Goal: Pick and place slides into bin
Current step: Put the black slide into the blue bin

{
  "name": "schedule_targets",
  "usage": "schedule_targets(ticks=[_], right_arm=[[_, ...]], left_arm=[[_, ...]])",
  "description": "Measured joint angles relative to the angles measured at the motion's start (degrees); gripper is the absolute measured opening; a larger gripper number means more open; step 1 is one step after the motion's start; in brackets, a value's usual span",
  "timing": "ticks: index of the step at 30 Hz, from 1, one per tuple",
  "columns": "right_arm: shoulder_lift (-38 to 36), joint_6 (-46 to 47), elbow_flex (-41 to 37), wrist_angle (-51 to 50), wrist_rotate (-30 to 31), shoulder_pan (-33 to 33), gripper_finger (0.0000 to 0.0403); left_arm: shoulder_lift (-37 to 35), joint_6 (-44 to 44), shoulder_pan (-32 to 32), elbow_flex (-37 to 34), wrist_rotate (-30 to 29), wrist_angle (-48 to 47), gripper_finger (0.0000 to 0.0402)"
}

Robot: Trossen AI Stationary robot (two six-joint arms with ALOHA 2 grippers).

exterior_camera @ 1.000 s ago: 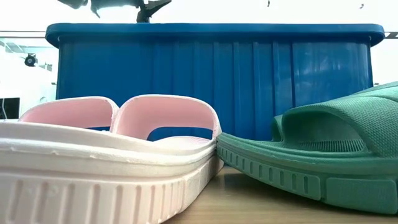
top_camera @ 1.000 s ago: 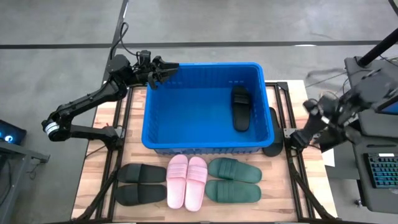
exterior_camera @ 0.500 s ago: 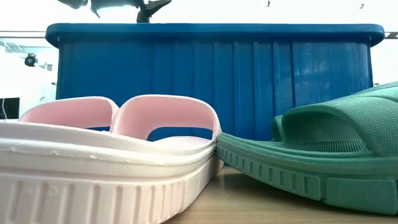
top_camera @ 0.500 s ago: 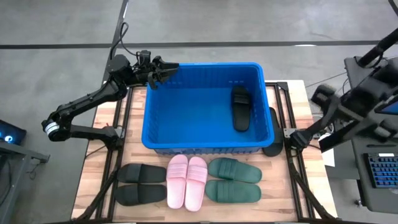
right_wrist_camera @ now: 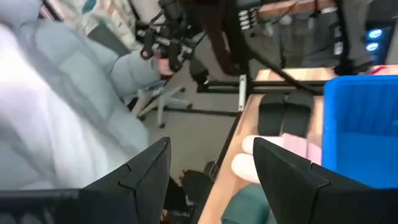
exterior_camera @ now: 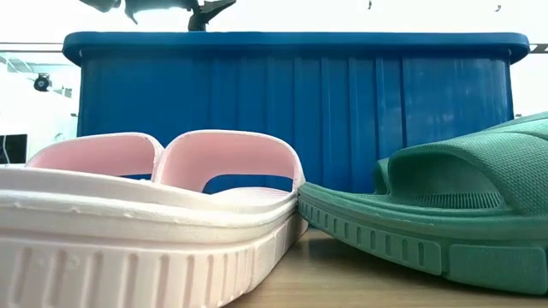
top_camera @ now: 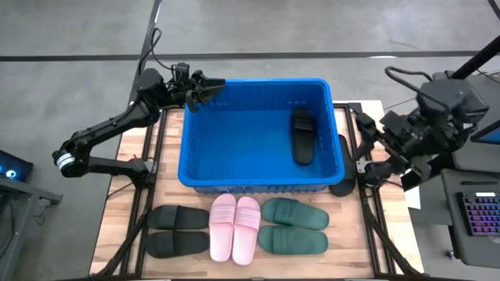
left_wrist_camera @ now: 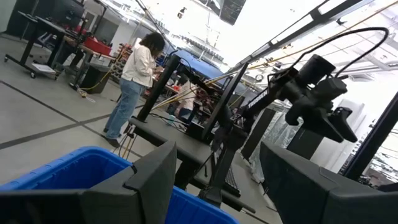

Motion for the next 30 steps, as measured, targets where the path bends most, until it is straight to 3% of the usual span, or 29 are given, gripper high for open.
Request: schedule_targets(ticks=[2,9,14,18,24,30], right_arm=[[1.11,-2.28,1.59,-4.00,-3.92,-4.31,0.0219],[1.67,-11.62,4.50,-20.40,-7.40,-23.37,0.0219],[0.28,-16.18,0.85,-19.49,-12.89,-36.16,0.0219],[0.06,-19.62,-3.09,-19.67,-12.88,-41.37,0.0219],[1.70,-20.35,-8.68,-19.68,-2.99,-46.45,0.0219],[1.87,-9.30,-13.42,-19.66,16.96,-53.33,0.0219]], left_arm=[[0.00,-0.02,-0.04,0.00,0.00,0.00,0.0217],[0.00,-0.04,-0.04,0.00,0.01,0.00,0.0217],[0.00,-0.02,-0.04,0.00,0.00,0.00,0.0217],[0.00,0.02,-0.02,0.00,0.02,-0.02,0.0217],[0.00,0.02,-0.02,0.00,0.02,-0.02,0.0217],[0.00,0.03,0.02,0.00,0.04,-0.02,0.0217]])
